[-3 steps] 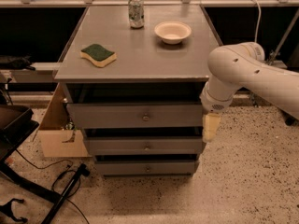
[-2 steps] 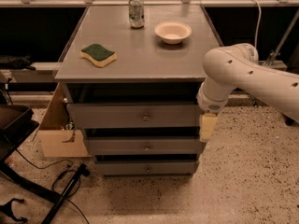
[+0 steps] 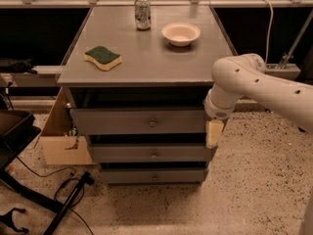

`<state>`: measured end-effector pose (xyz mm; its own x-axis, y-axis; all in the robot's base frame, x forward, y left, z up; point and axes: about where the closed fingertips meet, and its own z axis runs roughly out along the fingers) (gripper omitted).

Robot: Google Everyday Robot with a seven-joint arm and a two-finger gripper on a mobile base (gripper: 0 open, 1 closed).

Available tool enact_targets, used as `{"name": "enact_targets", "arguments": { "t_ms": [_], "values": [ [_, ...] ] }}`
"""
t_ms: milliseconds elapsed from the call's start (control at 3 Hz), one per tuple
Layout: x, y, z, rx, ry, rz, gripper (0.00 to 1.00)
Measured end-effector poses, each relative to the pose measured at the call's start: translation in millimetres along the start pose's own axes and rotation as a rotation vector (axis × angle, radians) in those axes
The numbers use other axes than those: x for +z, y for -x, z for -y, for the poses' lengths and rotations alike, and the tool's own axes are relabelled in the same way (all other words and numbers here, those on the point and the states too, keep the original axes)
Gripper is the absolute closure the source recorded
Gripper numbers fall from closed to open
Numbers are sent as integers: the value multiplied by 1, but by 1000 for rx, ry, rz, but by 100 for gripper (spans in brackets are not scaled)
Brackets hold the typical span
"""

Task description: Open top drawer

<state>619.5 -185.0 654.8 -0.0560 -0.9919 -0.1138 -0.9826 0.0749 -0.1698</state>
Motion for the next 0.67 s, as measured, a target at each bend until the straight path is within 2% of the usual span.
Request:
{"name": "enact_targets", "arguments": {
  "t_ms": [333,667],
  "values": [
    [13,4,8,-14,-3,20,0],
    [27,10,12,-26,15,24,16]
  ]
}}
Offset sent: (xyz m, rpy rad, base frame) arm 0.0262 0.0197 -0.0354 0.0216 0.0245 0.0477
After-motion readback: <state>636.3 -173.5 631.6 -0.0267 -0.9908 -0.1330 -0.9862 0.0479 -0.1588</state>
